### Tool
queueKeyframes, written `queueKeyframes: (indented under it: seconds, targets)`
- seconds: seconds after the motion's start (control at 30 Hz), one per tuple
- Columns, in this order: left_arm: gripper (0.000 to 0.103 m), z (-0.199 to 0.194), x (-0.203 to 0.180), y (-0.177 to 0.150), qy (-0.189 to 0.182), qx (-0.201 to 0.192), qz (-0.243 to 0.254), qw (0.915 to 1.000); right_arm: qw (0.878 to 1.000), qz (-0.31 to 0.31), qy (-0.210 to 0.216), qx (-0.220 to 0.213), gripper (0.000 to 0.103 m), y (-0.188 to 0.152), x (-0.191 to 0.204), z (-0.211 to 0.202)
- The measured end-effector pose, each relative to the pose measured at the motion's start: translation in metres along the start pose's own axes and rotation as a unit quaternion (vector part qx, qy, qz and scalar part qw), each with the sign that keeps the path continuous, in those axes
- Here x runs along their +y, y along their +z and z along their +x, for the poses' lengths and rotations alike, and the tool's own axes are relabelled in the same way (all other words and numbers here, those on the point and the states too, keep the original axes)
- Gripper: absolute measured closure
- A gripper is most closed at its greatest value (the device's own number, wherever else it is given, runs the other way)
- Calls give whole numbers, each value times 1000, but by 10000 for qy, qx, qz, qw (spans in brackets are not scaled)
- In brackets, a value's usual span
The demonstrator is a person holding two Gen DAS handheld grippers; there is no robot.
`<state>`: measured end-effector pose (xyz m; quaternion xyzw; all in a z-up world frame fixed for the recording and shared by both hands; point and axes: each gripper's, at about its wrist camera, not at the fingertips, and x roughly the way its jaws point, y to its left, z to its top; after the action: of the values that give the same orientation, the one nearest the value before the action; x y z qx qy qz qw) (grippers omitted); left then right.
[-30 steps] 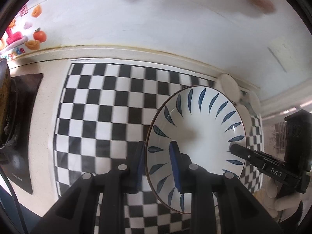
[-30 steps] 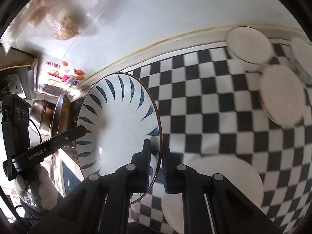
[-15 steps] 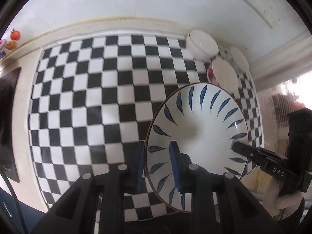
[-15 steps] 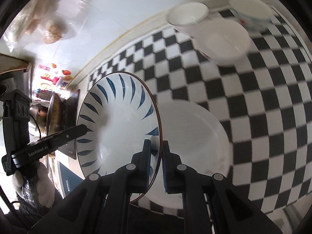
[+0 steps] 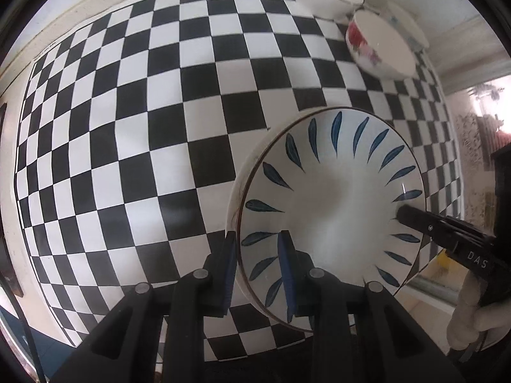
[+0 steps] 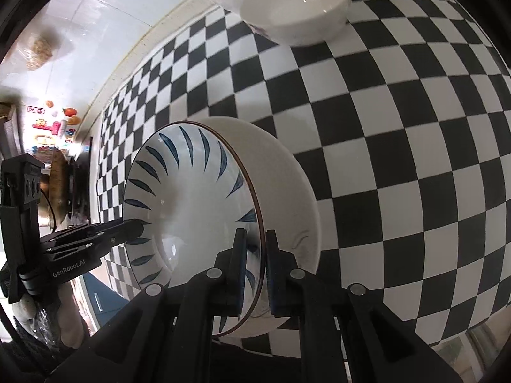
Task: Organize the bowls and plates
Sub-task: 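Lift the blue-striped plate with both tools and carry it toward the bowls, then lower the blue-striped plate onto the white plate and open both tools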
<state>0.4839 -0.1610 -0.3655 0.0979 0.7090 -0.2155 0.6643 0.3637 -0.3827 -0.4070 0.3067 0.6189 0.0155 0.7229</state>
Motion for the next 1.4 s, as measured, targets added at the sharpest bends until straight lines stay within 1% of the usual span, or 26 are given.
queueKeyframes:
  seconds: [0.23, 0.47, 0.7, 0.77, 0.93, 1.1, 1.17, 1.27, 1.3, 1.37, 1.4]
  targets:
    - [81, 15, -17, 2, 251, 145, 255, 9993, 9999, 37, -99, 103, 91, 5, -7, 10]
    - [81, 19, -24, 2, 338, 178, 286, 9989, 9997, 49, -193, 117, 91, 8, -9, 14]
    - [81, 21, -23, 3, 378, 177, 197, 9989, 9989, -89, -445, 109, 90, 9, 0, 13]
    - [81, 21, -24, 3, 419, 179, 159, 9988, 9987, -36, -494, 140, 89, 10, 2, 14]
    - [80, 23, -26, 2, 522, 307, -27, 9982, 9971, -24, -723, 250, 86, 13, 14, 20]
    - [79, 23, -28, -2, 625, 341, -159, 9973, 9944, -51, -981, 379, 77, 12, 29, 26]
    - [79, 21, -28, -3, 630, 336, -224, 9972, 9937, -97, -1045, 389, 68, 11, 36, 26]
    - [79, 18, -29, -6, 644, 316, -281, 9970, 9929, -149, -1112, 391, 59, 9, 44, 27]
    - [78, 17, -29, -7, 626, 304, -316, 9971, 9928, -143, -1124, 392, 57, 8, 45, 27]
    - [77, 16, -30, -9, 611, 283, -381, 9970, 9926, -194, -1142, 354, 46, 7, 49, 25]
    - [76, 14, -30, -8, 608, 275, -396, 9970, 9923, -222, -1175, 324, 43, 7, 51, 24]
